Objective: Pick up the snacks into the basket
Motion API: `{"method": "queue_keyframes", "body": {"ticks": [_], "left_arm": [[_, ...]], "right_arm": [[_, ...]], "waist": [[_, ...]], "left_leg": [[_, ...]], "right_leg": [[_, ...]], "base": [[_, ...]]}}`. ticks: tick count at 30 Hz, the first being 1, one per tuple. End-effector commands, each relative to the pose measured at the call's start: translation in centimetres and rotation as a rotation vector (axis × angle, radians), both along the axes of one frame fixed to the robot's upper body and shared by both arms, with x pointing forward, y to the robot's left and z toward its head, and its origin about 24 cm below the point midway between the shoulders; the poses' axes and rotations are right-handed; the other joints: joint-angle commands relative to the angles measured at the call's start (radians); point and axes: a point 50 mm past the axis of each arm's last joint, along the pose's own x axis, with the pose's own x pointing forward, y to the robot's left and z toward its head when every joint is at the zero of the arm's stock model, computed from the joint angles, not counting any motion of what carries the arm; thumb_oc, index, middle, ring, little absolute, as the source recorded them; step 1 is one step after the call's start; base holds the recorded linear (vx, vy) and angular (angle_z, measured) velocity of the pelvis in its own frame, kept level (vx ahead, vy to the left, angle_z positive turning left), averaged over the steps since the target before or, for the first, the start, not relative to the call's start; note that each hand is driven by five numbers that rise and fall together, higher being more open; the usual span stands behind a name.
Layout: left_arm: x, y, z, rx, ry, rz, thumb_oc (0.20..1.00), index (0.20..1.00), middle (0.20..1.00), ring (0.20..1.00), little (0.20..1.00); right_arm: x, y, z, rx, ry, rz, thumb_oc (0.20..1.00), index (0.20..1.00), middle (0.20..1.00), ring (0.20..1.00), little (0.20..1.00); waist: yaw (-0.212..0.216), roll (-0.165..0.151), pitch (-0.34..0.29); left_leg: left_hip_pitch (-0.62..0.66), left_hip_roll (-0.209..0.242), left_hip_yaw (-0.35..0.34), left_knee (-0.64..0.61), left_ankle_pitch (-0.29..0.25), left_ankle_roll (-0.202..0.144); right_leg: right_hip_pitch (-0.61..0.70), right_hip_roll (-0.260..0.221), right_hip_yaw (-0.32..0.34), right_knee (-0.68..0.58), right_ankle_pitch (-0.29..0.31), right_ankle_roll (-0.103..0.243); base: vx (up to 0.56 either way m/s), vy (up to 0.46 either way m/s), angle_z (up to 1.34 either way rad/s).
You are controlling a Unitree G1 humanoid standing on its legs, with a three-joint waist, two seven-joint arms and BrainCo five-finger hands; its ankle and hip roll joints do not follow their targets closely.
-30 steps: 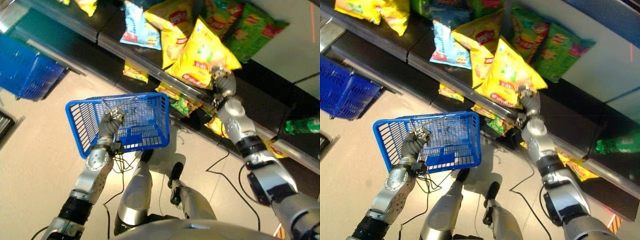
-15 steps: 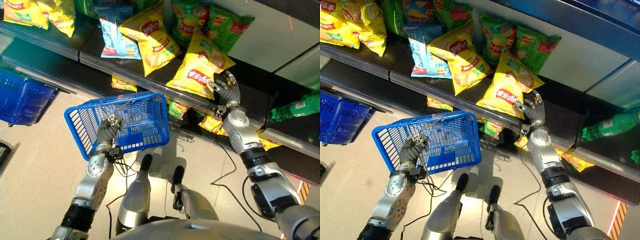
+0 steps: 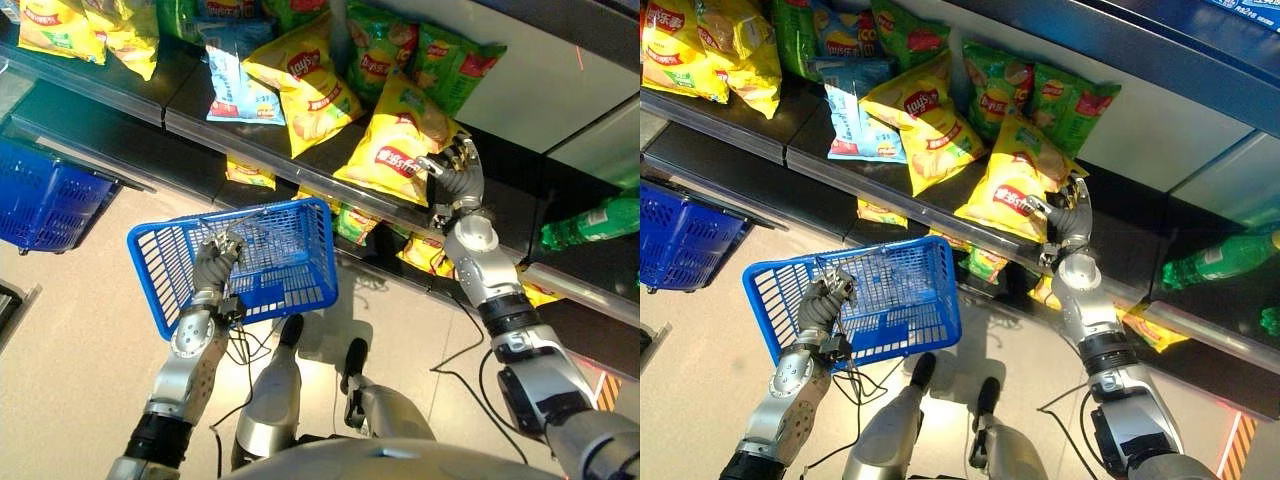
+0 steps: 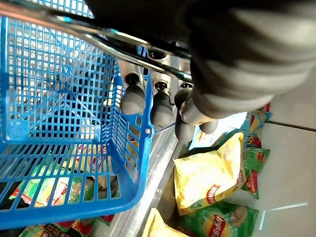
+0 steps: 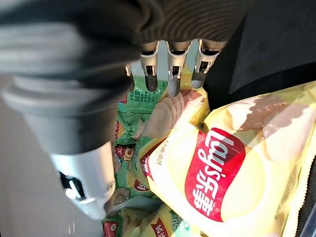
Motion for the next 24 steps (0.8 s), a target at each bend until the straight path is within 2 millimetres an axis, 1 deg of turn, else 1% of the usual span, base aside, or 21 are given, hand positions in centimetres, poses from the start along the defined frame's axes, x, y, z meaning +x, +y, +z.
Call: {"method": "queue_keyframes", "body": {"ticks": [1,3,4,6,8,10,11,12,13,16,17,18,19,22,24], "left_arm": [[-0.8,-0.5,4.5,0.002,-0.223,-0.067,0.200,0.200,0.200,0.200,0.200],[-0.8,-0.5,4.7,0.002,-0.230,-0.083,0.200,0.200,0.200,0.200,0.200],[-0.8,-0.5,4.7,0.002,-0.230,-0.083,0.200,0.200,0.200,0.200,0.200],[-0.7,-0.5,4.9,0.013,-0.233,-0.094,0.200,0.200,0.200,0.200,0.200],[-0.6,-0.8,4.8,0.005,-0.233,-0.097,0.200,0.200,0.200,0.200,0.200],[-0.5,-0.9,4.9,0.002,-0.236,-0.099,0.200,0.200,0.200,0.200,0.200],[-0.5,-0.9,5.1,0.009,-0.240,-0.105,0.200,0.200,0.200,0.200,0.200],[-0.5,-0.9,5.1,0.009,-0.240,-0.105,0.200,0.200,0.200,0.200,0.200],[-0.4,-0.9,5.4,0.007,-0.252,-0.105,0.200,0.200,0.200,0.200,0.200],[-0.3,-1.1,5.8,-0.002,-0.270,-0.105,0.200,0.200,0.200,0.200,0.200],[-0.3,-1.1,5.9,-0.005,-0.276,-0.106,0.200,0.200,0.200,0.200,0.200],[-0.2,-1.1,5.9,-0.005,-0.277,-0.105,0.200,0.200,0.200,0.200,0.200],[-0.1,-1.4,6.1,-0.013,-0.286,-0.111,0.200,0.200,0.200,0.200,0.200],[0.2,-1.6,6.7,-0.013,-0.313,-0.123,0.200,0.200,0.200,0.200,0.200],[0.5,-2.0,7.0,-0.015,-0.326,-0.136,0.200,0.200,0.200,0.200,0.200]], "right_arm": [[1.1,0.8,0.5,0.006,0.008,0.029,1.000,1.000,1.000,1.000,1.000],[1.9,1.6,2.3,-0.069,-0.030,0.063,1.000,1.000,1.000,1.000,1.000],[1.9,1.6,2.4,-0.069,-0.031,0.063,1.000,1.000,1.000,1.000,1.000],[2.5,1.7,3.8,-0.167,-0.048,0.063,1.000,1.000,1.000,1.000,1.000],[3.0,1.8,4.1,-0.218,-0.036,0.038,1.000,1.000,1.000,1.000,1.000],[3.2,2.0,4.0,-0.224,-0.020,0.037,1.000,1.000,1.000,1.000,1.000],[3.8,2.8,4.8,-0.274,-0.022,0.068,1.000,1.000,1.000,1.000,1.000],[3.8,2.8,4.9,-0.274,-0.023,0.068,1.000,1.000,1.000,1.000,1.000],[4.1,3.2,5.7,-0.335,-0.034,0.065,1.000,1.000,1.000,1.000,1.000],[4.6,3.6,6.9,-0.455,-0.038,0.063,1.000,1.000,1.000,1.000,1.000],[4.8,3.3,7.1,-0.495,-0.026,0.045,1.000,1.000,1.000,1.000,1.000],[4.8,3.3,7.1,-0.496,-0.027,0.044,1.000,1.000,1.000,1.000,1.000],[5.3,3.0,7.4,-0.534,-0.003,0.032,1.000,1.000,1.000,1.000,1.000],[6.1,3.1,8.0,-0.571,0.032,0.026,1.000,1.000,1.000,1.000,1.000],[6.5,2.5,7.4,-0.601,0.095,0.014,1.000,1.000,1.000,1.000,1.000]], "waist": [[0.019,-0.042,-0.125],[0.023,-0.046,-0.121],[0.023,-0.046,-0.121],[0.024,-0.051,-0.121],[0.027,-0.054,-0.120],[0.028,-0.054,-0.117],[0.031,-0.057,-0.106],[0.031,-0.057,-0.106],[0.034,-0.058,-0.094],[0.040,-0.057,-0.072],[0.044,-0.056,-0.066],[0.043,-0.056,-0.065],[0.051,-0.056,-0.052],[0.059,-0.058,-0.021],[0.068,-0.062,-0.005]], "left_leg": [[0.010,-0.039,0.051,0.044,-0.121,0.041],[0.007,-0.039,0.051,0.051,-0.122,0.039],[0.007,-0.039,0.052,0.051,-0.122,0.039],[0.006,-0.039,0.050,0.053,-0.123,0.039],[0.006,-0.040,0.050,0.052,-0.122,0.040],[0.007,-0.040,0.050,0.051,-0.121,0.041],[0.001,-0.039,0.049,0.050,-0.118,0.039],[0.001,-0.039,0.049,0.050,-0.118,0.039],[-0.013,-0.040,0.050,0.052,-0.114,0.038],[-0.036,-0.040,0.052,0.056,-0.108,0.036],[-0.042,-0.041,0.051,0.057,-0.106,0.036],[-0.043,-0.041,0.051,0.058,-0.106,0.036],[-0.053,-0.042,0.048,0.062,-0.103,0.035],[-0.082,-0.045,0.040,0.075,-0.098,0.031],[-0.098,-0.045,0.036,0.080,-0.094,0.028]], "right_leg": [[-0.044,-0.065,0.020,0.037,-0.032,0.100],[-0.051,-0.065,0.025,0.043,-0.031,0.100],[-0.051,-0.065,0.025,0.044,-0.031,0.100],[-0.052,-0.065,0.026,0.045,-0.032,0.099],[-0.052,-0.065,0.024,0.049,-0.030,0.099],[-0.053,-0.065,0.023,0.050,-0.029,0.099],[-0.060,-0.065,0.023,0.053,-0.027,0.100],[-0.061,-0.065,0.023,0.053,-0.028,0.100],[-0.075,-0.066,0.022,0.054,-0.024,0.100],[-0.099,-0.068,0.017,0.063,-0.019,0.101],[-0.103,-0.068,0.014,0.065,-0.017,0.101],[-0.104,-0.068,0.014,0.065,-0.017,0.101],[-0.112,-0.069,0.009,0.069,-0.015,0.102],[-0.134,-0.067,0.004,0.081,-0.014,0.101],[-0.143,-0.066,-0.002,0.085,-0.014,0.100]], "base": [[0.00,0.000,0.00],[-0.02,0.003,-0.01],[0.00,0.000,0.00],[0.00,0.000,0.00],[0.00,0.000,0.00],[0.00,0.000,0.00],[0.00,0.000,0.00],[-0.05,0.008,-0.03],[-0.06,0.009,-0.02],[-0.06,0.014,0.05],[-0.03,0.009,0.05],[-0.02,0.011,0.06],[-0.03,0.007,0.08],[-0.05,-0.002,0.05],[-0.04,-0.015,0.08]]}}
